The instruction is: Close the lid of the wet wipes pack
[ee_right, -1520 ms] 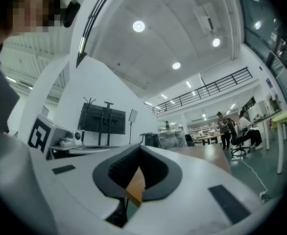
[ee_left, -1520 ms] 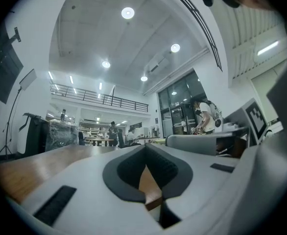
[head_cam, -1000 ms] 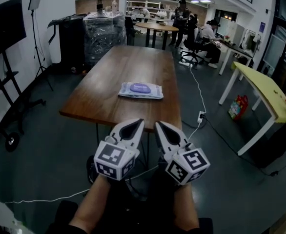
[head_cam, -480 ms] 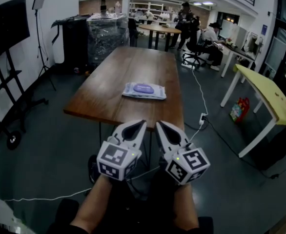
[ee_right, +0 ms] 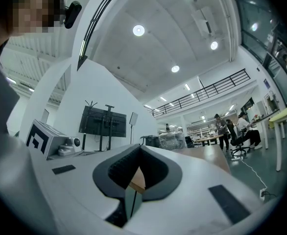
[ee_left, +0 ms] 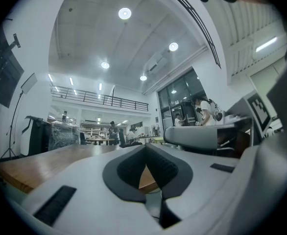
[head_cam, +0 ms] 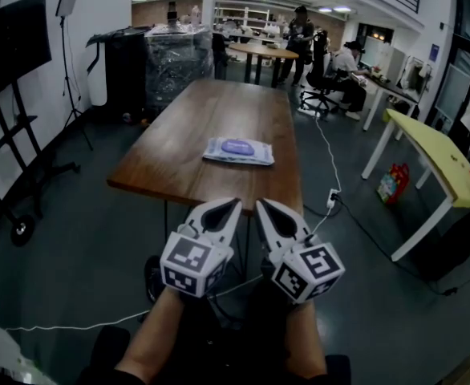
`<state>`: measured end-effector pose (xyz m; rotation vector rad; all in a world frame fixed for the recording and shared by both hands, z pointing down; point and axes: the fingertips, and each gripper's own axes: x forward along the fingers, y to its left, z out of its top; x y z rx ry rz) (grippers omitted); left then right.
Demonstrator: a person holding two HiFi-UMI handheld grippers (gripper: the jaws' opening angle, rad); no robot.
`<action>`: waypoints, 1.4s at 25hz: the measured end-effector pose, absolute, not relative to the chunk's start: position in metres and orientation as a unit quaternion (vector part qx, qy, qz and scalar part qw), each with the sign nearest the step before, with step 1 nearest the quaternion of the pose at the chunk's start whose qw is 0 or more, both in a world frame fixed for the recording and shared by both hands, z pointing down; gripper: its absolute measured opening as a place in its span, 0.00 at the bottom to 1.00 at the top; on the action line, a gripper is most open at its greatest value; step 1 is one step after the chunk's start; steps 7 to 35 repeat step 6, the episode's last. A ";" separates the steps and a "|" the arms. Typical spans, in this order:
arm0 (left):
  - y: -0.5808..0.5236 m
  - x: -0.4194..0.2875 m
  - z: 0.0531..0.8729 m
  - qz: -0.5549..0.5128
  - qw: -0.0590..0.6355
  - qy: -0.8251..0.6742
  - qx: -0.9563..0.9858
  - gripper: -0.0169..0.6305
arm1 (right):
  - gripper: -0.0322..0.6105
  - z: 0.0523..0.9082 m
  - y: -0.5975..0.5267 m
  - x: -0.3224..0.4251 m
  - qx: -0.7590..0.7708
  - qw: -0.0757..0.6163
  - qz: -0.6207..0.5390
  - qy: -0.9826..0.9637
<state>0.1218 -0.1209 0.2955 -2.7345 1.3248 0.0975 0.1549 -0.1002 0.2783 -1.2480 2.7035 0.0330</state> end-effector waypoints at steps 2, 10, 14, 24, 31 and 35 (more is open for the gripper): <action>-0.119 0.122 0.293 0.032 0.051 0.435 -0.899 0.03 | 0.06 0.277 -0.099 0.155 -0.419 0.080 0.012 0.904; -0.118 0.123 0.291 0.031 0.051 0.434 -0.899 0.03 | 0.06 0.273 -0.098 0.154 -0.417 0.077 0.016 0.905; -0.118 0.123 0.291 0.031 0.051 0.434 -0.899 0.03 | 0.06 0.273 -0.098 0.154 -0.417 0.077 0.016 0.905; -0.118 0.123 0.291 0.031 0.051 0.434 -0.899 0.03 | 0.06 0.273 -0.098 0.154 -0.417 0.077 0.016 0.905; -0.118 0.123 0.291 0.031 0.051 0.434 -0.899 0.03 | 0.06 0.273 -0.098 0.154 -0.417 0.077 0.016 0.905; -0.118 0.123 0.291 0.031 0.051 0.434 -0.899 0.03 | 0.06 0.273 -0.098 0.154 -0.417 0.077 0.016 0.905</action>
